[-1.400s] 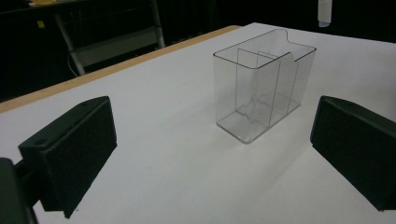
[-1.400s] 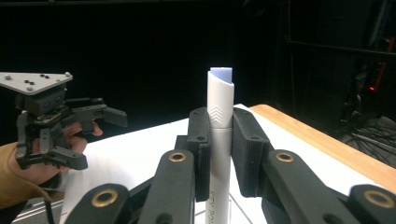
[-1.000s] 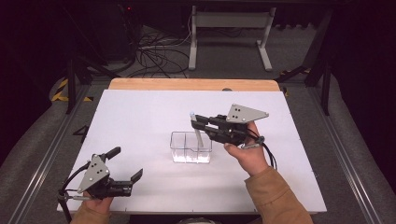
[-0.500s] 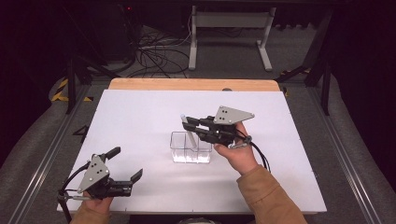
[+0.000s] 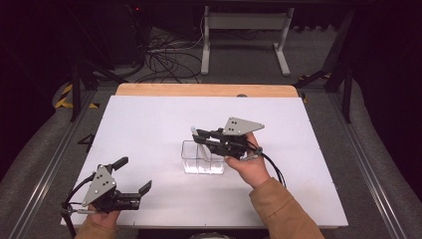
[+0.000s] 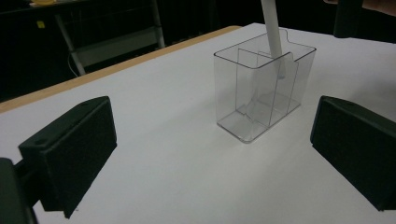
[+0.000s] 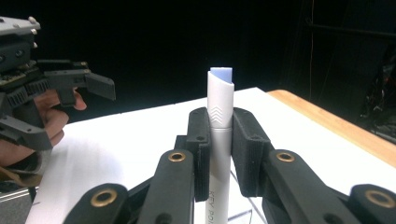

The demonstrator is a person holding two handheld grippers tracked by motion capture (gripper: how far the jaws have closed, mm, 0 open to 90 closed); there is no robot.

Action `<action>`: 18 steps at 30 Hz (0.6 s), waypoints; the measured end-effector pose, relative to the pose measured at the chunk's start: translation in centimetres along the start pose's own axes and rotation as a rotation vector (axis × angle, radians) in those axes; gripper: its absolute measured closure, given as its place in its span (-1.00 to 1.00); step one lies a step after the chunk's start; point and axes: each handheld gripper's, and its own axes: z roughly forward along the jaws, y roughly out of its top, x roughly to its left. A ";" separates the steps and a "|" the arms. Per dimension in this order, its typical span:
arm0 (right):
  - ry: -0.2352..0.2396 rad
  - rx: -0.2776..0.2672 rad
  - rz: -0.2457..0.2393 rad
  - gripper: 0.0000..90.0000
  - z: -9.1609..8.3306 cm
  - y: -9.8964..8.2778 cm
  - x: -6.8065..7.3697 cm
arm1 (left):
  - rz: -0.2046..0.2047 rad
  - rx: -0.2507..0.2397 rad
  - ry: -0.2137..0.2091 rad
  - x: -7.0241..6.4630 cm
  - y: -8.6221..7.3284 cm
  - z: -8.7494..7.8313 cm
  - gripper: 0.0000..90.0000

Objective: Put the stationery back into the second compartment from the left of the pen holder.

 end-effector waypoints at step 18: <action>-0.102 -0.049 0.027 -0.38 -1.5 0.3 -0.1 | 0.002 0.003 0.004 0.0 0.0 0.0 -0.97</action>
